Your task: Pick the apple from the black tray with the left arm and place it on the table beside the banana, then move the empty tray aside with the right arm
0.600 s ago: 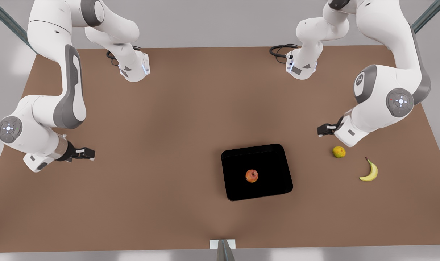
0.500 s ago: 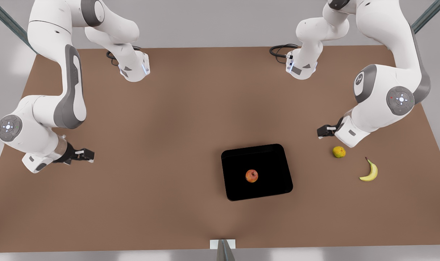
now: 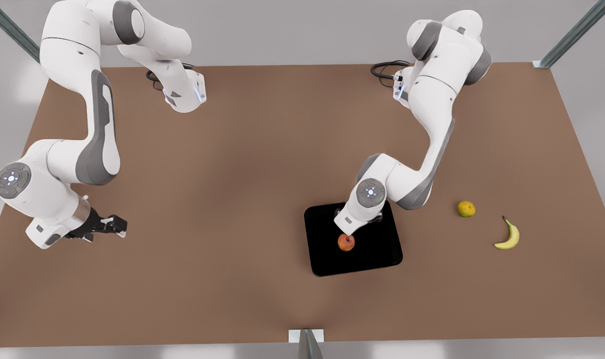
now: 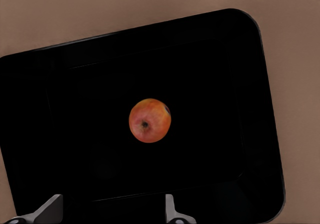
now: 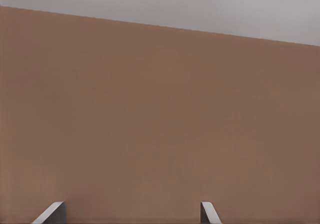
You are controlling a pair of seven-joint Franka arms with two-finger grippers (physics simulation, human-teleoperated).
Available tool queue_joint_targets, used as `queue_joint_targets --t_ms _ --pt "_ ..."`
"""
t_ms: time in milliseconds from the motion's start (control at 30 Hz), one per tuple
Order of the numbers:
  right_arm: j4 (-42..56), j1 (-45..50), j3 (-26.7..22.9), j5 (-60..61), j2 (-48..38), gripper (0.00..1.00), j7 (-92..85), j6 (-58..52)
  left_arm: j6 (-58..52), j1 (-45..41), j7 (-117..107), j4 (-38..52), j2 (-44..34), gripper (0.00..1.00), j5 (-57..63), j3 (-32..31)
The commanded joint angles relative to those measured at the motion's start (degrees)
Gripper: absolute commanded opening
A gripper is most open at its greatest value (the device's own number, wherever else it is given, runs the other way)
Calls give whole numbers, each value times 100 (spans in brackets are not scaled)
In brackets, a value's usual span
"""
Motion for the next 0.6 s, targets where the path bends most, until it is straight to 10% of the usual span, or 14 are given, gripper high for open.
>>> queue_joint_targets --t_ms 0,567 --pt "4 1 8 7 -6 100 -205 -70 970 51 -2049 2 101 100 99 -4" --pt "4 1 8 7 3 100 -196 -70 2051 7 -1698 2 1006 100 362 14"
